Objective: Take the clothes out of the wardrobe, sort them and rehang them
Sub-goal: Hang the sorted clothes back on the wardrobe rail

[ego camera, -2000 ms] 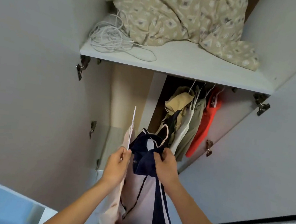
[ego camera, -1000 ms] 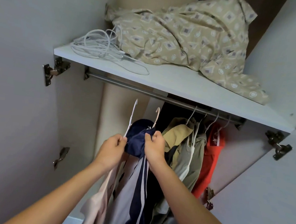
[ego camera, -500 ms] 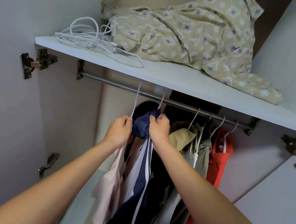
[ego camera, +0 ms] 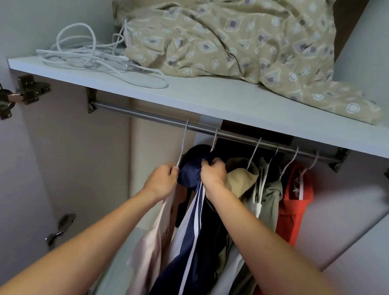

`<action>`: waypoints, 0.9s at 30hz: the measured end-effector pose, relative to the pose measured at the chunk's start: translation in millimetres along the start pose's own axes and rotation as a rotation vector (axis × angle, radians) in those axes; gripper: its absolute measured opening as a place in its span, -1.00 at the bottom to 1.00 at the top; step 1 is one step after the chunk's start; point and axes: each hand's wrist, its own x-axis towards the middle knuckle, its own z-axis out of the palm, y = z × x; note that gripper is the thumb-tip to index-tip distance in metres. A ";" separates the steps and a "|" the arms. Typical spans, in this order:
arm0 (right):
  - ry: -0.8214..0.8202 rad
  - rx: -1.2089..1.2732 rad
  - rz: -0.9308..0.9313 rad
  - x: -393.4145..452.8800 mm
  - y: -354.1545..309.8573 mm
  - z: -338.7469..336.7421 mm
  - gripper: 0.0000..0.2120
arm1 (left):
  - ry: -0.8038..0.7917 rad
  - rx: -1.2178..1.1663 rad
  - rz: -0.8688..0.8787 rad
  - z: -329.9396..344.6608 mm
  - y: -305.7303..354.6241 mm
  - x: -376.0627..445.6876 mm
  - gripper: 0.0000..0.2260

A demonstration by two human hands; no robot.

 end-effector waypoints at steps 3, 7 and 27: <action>-0.006 -0.020 -0.009 4.2 5.2 -4.2 -0.72 | -0.017 0.023 -0.008 9.5 -0.7 1.9 -0.65; -0.003 -0.066 -0.062 -1.9 4.8 -12.4 -0.68 | -0.057 0.072 0.012 19.7 5.1 2.6 -0.66; -0.061 -0.565 -0.443 -58.5 28.5 -52.5 -0.42 | -0.203 0.192 0.030 24.3 -7.5 -31.3 -0.76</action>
